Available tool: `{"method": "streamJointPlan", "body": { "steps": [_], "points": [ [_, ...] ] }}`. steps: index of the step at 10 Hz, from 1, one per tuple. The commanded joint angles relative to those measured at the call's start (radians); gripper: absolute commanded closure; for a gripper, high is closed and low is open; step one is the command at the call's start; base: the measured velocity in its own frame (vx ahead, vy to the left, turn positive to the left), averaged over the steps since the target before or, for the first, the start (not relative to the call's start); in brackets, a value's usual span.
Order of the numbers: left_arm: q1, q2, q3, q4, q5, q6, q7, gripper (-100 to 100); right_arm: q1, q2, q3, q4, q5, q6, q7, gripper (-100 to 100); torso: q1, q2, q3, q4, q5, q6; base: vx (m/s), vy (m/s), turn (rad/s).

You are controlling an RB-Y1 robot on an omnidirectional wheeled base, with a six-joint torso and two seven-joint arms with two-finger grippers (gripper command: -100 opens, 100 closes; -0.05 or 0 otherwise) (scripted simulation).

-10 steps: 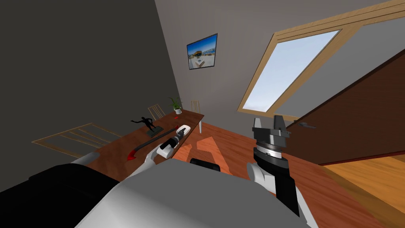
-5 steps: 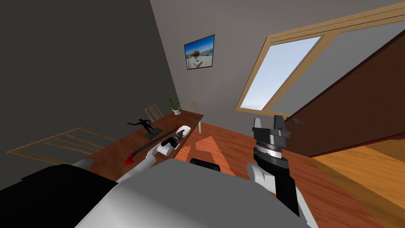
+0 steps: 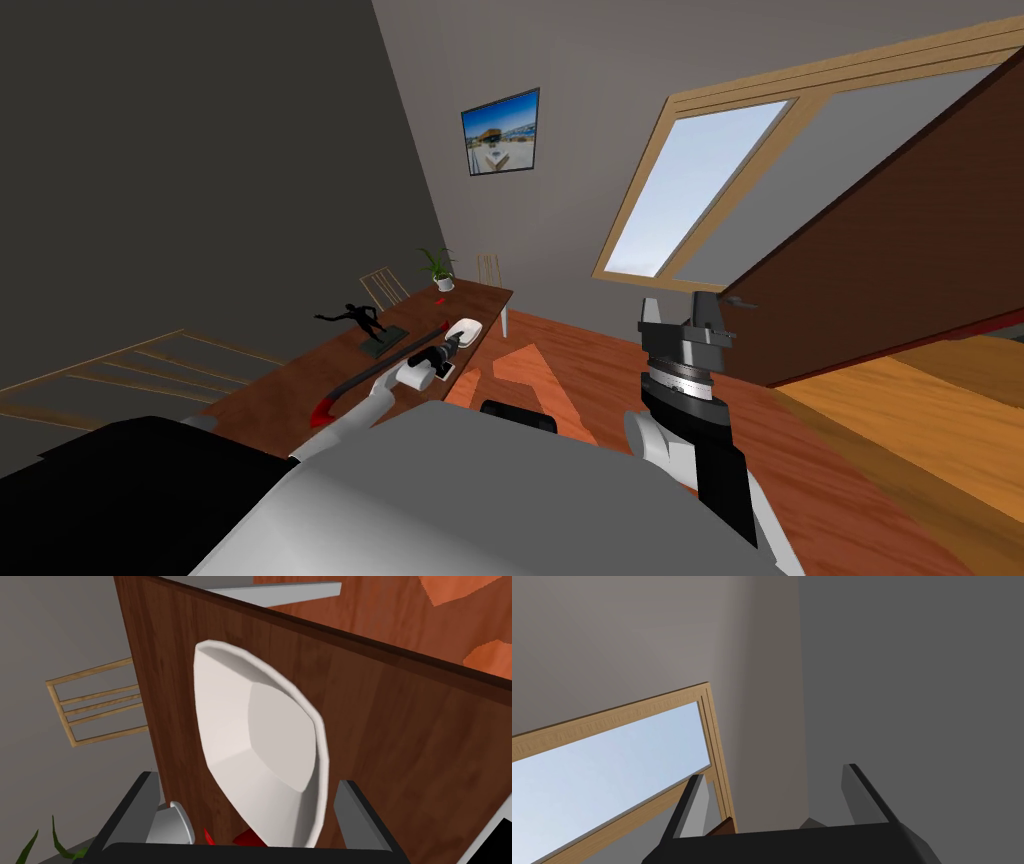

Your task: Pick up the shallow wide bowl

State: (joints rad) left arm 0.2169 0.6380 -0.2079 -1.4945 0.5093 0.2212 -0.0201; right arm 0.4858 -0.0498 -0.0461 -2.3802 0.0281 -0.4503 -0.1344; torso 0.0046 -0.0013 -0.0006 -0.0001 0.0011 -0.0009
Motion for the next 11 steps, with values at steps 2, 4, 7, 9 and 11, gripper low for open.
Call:
{"method": "streamJointPlan", "body": {
  "steps": [2, 4, 7, 9, 11],
  "points": [
    [-0.039, 0.018, -0.019, 0.071, 0.039, 0.025, 0.001, -100, 0.0, 0.0, 0.0, 0.0, 0.0, 0.0, 0.0, 0, 0.0, 0.0, 0.0, 0.0, 0.0, 0.0, 0.007, 0.05, -0.061],
    [-0.063, 0.027, -0.033, 0.119, 0.066, 0.046, 0.002, -100, 0.0, 0.0, 0.0, 0.0, 0.0, 0.0, 0.0, 0, 0.0, -0.001, 0.0, 0.0, 0.0, 0.0, 0.007, 0.064, -0.086],
    [-0.086, 0.032, -0.052, 0.179, 0.097, 0.072, 0.003, -100, 0.0, 0.0, 0.0, 0.0, 0.0, 0.0, 0.0, 0, 0.0, -0.001, 0.0, 0.0, 0.0, 0.0, 0.008, 0.06, -0.053],
    [-0.089, 0.038, -0.053, 0.175, 0.099, 0.065, 0.002, 0, 0.0, 0.0, 0.0, 0.0, 0.0, 0.0, 0.0, 0, -0.002, -0.001, 0.0, 0.0, 0.0, 0.0, 0.005, 0.016, -0.006],
    [-0.1, 0.003, -0.05, 0.217, 0.075, 0.043, 0.0, -100, 0.0, 0.0, 0.0, 0.0, 0.0, 0.0, 0.0, 0, -0.003, -0.001, -0.001, 0.0, -0.001, 0.0, 0.028, 0.025, -0.062]
  ]
}}
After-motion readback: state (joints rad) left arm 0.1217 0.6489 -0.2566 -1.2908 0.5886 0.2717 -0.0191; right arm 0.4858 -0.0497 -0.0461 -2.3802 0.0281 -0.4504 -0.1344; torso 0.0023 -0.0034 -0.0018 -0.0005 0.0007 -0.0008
